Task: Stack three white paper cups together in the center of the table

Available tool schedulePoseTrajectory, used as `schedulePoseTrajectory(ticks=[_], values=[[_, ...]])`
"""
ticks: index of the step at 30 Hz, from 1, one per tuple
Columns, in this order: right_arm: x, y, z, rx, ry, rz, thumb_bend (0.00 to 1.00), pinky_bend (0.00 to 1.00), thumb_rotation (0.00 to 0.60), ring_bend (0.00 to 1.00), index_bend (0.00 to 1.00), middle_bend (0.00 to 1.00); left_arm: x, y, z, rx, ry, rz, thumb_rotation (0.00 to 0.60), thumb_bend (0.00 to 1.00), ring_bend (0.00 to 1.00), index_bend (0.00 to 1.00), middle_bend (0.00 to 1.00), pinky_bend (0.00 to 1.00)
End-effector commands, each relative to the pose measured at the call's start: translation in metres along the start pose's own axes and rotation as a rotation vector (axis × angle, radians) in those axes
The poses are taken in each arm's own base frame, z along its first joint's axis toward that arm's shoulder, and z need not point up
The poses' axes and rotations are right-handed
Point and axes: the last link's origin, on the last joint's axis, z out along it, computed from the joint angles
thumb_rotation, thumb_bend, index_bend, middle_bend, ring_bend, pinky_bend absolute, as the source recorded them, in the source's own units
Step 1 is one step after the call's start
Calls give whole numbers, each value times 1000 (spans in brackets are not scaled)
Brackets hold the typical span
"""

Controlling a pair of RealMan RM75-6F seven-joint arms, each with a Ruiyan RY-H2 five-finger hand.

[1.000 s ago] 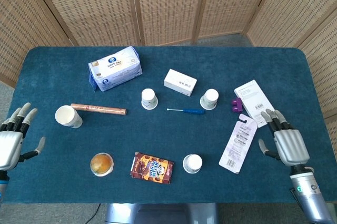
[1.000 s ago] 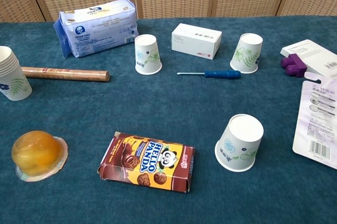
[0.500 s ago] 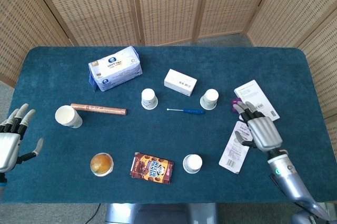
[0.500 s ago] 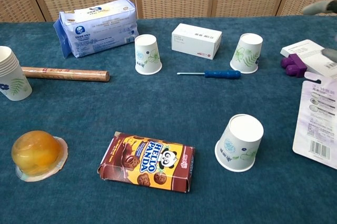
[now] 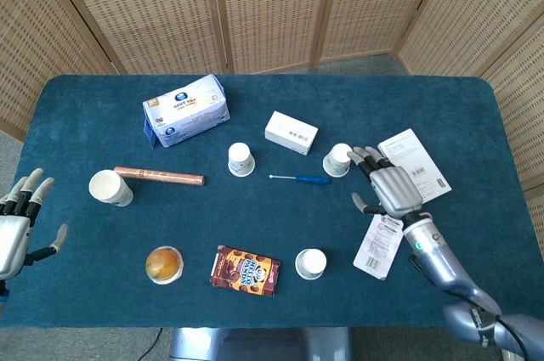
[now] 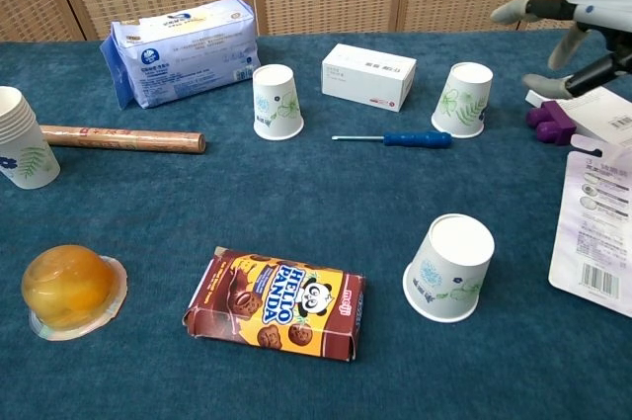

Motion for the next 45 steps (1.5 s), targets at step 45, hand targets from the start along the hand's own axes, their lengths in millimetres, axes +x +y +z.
schedulePoseTrajectory(ticks=[45], values=[[-29,6,108,-100,-109,-67,493,322,424,0,0,0,0,-3,-6,12,20,-3,295,467,0,0,0,203]])
